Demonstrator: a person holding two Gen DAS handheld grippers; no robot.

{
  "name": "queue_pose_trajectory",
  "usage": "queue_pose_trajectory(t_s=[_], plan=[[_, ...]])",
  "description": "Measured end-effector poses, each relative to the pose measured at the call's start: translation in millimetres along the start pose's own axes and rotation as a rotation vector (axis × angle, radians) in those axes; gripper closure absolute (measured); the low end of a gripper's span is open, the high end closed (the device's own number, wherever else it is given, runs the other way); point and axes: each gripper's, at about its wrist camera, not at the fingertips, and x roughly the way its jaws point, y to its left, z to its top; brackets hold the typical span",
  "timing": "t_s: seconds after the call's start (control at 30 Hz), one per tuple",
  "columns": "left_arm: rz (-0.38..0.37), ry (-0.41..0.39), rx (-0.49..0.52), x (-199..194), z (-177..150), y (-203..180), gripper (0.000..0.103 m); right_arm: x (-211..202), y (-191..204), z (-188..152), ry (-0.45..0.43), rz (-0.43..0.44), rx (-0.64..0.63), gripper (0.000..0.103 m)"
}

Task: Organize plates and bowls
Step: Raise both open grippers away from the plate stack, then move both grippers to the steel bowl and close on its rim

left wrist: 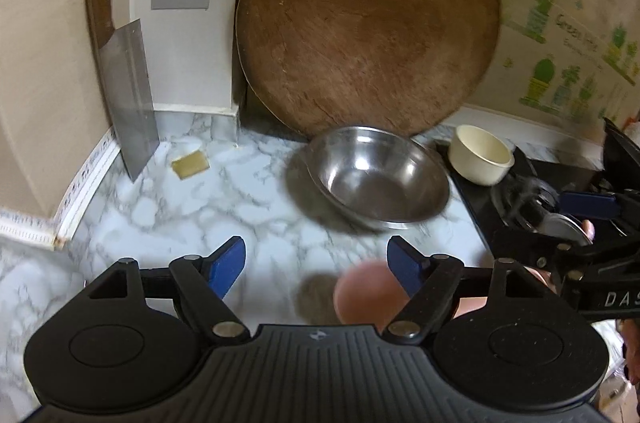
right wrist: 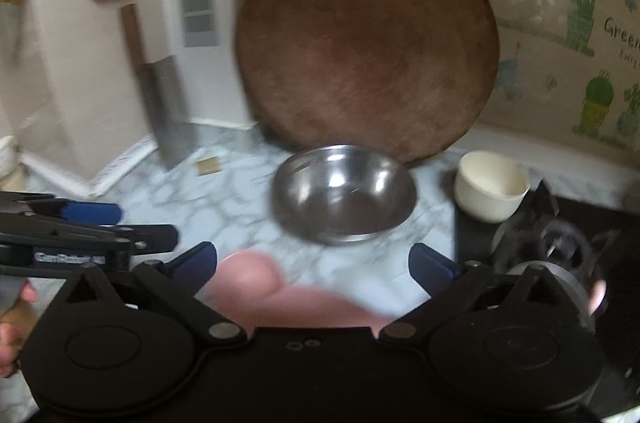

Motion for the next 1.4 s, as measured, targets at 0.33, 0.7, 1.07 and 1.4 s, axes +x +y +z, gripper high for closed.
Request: queue_pose_trajectory(t_s=[0.33, 0.7, 1.07, 1.4], plan=[[0.039, 0.073, -0.019, 73.2, 48.1, -7.7, 0.025, 75.5, -57.5, 39.8, 0.095, -0.040, 0.141, 0.000], [0.109, 0.153, -0.020, 150.2, 65.6, -12.6, 0.025, 165.6, -97.7, 47.6, 0.286, -0.065, 0.281, 0.004], [0.128, 0.244, -0.050, 203.8, 63.3, -12.3, 0.025, 209.5, -106.8, 41.4, 0.374, -0.081, 0.298, 0.015], [0.087, 0.304, -0.070, 230.6, 63.9, -11.9, 0.046, 224.5, -108.5, 37.3, 0.406, -0.049, 0.322, 0.039]])
